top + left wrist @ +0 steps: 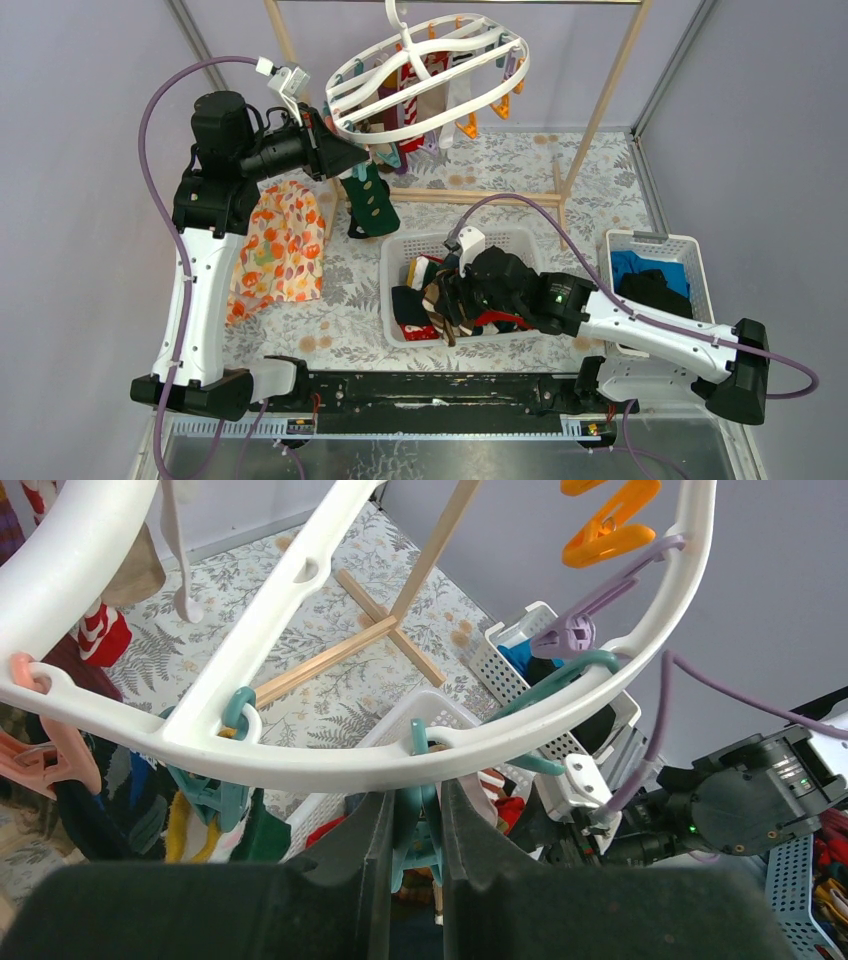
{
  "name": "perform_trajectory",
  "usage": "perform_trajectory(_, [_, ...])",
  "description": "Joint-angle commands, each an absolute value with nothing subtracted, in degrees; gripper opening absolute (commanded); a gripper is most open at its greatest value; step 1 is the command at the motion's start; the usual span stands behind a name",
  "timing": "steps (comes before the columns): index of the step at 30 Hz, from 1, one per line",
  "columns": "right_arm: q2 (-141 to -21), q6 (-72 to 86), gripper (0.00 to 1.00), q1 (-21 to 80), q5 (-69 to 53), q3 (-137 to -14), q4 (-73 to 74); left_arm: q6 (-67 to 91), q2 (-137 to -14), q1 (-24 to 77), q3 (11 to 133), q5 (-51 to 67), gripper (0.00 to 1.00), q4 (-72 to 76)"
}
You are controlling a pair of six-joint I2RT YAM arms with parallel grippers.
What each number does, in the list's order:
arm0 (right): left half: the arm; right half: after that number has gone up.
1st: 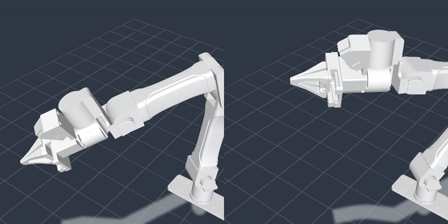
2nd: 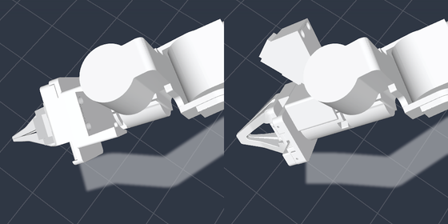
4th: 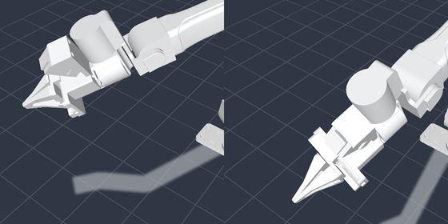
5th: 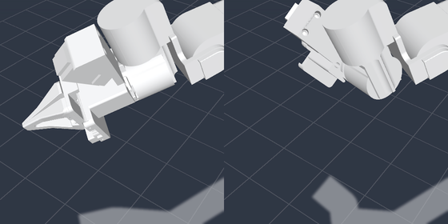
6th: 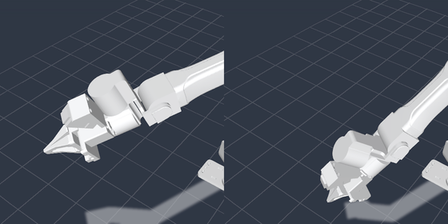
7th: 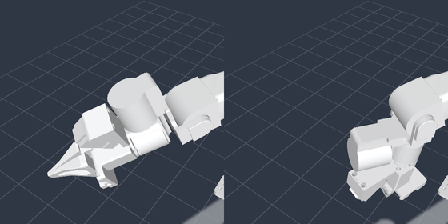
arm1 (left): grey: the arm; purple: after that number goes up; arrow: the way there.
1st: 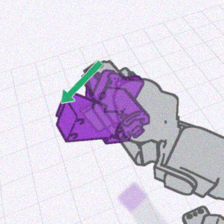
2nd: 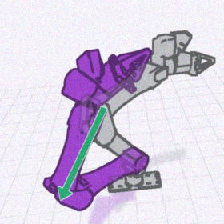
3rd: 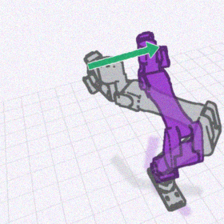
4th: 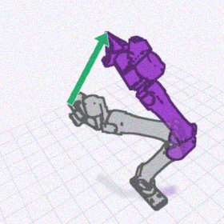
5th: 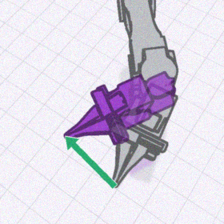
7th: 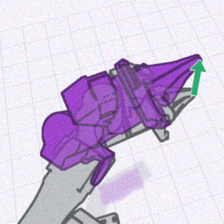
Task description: Clip the socks to the hanger
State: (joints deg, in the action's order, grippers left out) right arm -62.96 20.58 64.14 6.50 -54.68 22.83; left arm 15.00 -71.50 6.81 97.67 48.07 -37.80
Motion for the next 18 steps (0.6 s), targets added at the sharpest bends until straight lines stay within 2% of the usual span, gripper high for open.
perform_trajectory(1, [-61.96,24.84,0.65,64.28,7.85,-52.16,14.37,13.99,-70.65,7.02,98.11,50.66,0.02,-39.29])
perform_trajectory(4, [-63.71,24.43,0.62,64.25,8.59,-52.53,13.92,13.97,-70.88,7.02,98.22,50.61,0.02,-39.23])
perform_trajectory(6, [-64.59,24.08,0.57,64.26,9.41,-52.64,13.09,13.95,-71.08,7.02,98.26,50.63,0.02,-39.25])
perform_trajectory(10, [-64.76,23.06,0.38,64.25,10.69,-51.73,8.58,13.98,-71.27,6.98,98.18,50.67,0.02,-39.29])
perform_trajectory(14, [-66.15,21.96,0.23,64.29,11.60,-52.59,7.78,13.82,-71.54,7.02,98.10,50.71,0.02,-39.29])
perform_trajectory(18, [-65.56,20.91,0.00,64.07,10.22,-52.99,6.22,13.69,-71.76,7.03,98.02,50.80,0.02,-39.29])
